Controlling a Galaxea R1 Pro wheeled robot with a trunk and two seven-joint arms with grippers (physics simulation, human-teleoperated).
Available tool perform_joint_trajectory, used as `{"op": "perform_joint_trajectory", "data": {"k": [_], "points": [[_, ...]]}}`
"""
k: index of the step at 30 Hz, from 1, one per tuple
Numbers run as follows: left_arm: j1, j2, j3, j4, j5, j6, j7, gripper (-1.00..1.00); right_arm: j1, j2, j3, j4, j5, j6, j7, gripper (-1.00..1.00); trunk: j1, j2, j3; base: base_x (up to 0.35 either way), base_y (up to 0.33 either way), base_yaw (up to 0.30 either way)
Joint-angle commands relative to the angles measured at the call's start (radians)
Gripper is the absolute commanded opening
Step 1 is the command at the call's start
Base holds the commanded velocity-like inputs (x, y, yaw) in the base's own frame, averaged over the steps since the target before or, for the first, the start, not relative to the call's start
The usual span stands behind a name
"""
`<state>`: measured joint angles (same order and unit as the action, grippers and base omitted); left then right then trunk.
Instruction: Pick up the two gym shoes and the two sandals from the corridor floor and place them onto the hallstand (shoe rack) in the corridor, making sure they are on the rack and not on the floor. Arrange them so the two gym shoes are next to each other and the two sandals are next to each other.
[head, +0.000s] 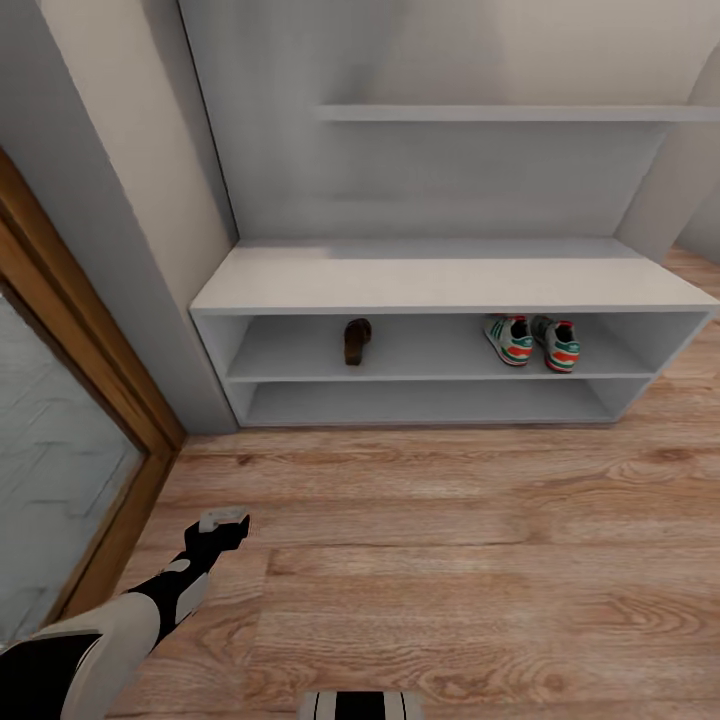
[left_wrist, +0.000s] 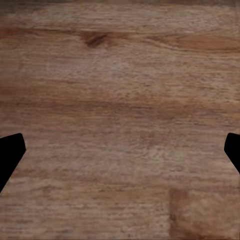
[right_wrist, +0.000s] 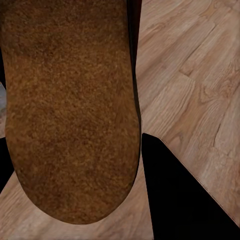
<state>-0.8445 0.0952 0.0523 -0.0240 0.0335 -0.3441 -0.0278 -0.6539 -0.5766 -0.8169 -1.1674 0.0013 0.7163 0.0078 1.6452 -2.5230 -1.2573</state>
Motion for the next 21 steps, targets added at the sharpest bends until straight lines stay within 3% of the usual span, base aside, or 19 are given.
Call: {"op": "perform_joint_trajectory", "data": {"k": [1, 5, 8, 9, 10, 11, 14, 16, 17, 18, 21], "points": [[-0.001, 0.0, 0.004, 0.001, 0.003, -0.003, -0.003, 1.0, -0.001, 0.0, -0.001, -0.002, -0.003, 0.006, -0.002, -1.0, 0.0, 0.0, -0.001, 0.0, 0.266, 0.0], [0.0, -0.001, 0.004, 0.001, 0.002, -0.003, -0.011, 1.0, -0.001, 0.0, -0.001, -0.002, -0.003, 0.007, -0.001, -1.0, 0.0, 0.0, -0.001, 0.0, 0.214, 0.0], [-0.001, -0.001, 0.003, 0.001, 0.0, -0.004, -0.075, 1.0, -0.001, 0.0, -0.001, -0.002, -0.003, 0.006, -0.001, -1.0, 0.0, 0.0, -0.001, 0.0, 0.066, 0.0], [-0.001, 0.014, 0.005, 0.0, 0.0, -0.004, -0.252, 1.0, -0.001, 0.0, -0.001, -0.002, -0.003, 0.006, -0.002, -1.0, 0.0, 0.0, -0.001, 0.0, 0.015, 0.0], [-0.001, 0.036, 0.005, 0.0, 0.0, -0.004, -0.352, 1.0, -0.001, 0.0, -0.001, -0.002, -0.003, 0.006, -0.002, -1.0, 0.0, 0.0, -0.001, 0.0, 0.01, 0.0], [-0.001, 0.081, 0.006, -0.002, 0.002, -0.003, -0.513, 1.0, -0.001, 0.0, -0.001, -0.002, -0.003, 0.006, -0.002, -1.0, 0.0, 0.0, -0.001, 0.0, 0.005, 0.0], [-0.001, 0.139, 0.009, -0.008, 0.004, -0.003, -0.73, 1.0, -0.001, 0.0, -0.001, -0.002, -0.002, 0.006, -0.001, -1.0, 0.0, 0.0, -0.001, 0.0, 0.003, 0.0], [-0.001, 0.192, 0.025, -0.012, 0.006, -0.003, -0.96, 1.0, -0.001, 0.0, 0.0, -0.002, -0.002, 0.006, -0.001, -1.0, 0.0, 0.0, -0.001, 0.0, 0.001, 0.0], [-0.001, 0.208, 0.036, -0.013, 0.006, -0.003, -1.037, 1.0, -0.001, 0.0, 0.001, -0.002, -0.002, 0.006, -0.001, -1.0, 0.0, 0.0, -0.001, 0.0, 0.0, 0.0], [-0.001, 0.233, 0.067, -0.014, 0.006, -0.003, -1.156, 1.0, -0.001, 0.0, 0.001, -0.002, -0.002, 0.007, 0.0, -1.0, 0.0, 0.0, -0.001, 0.0, 0.0, 0.0], [-0.001, 0.245, 0.106, -0.02, 0.005, -0.003, -1.219, 1.0, -0.001, 0.0, 0.003, -0.003, -0.002, 0.007, 0.0, -1.0, 0.0, 0.0, -0.001, 0.0, 0.0, 0.0]]}}
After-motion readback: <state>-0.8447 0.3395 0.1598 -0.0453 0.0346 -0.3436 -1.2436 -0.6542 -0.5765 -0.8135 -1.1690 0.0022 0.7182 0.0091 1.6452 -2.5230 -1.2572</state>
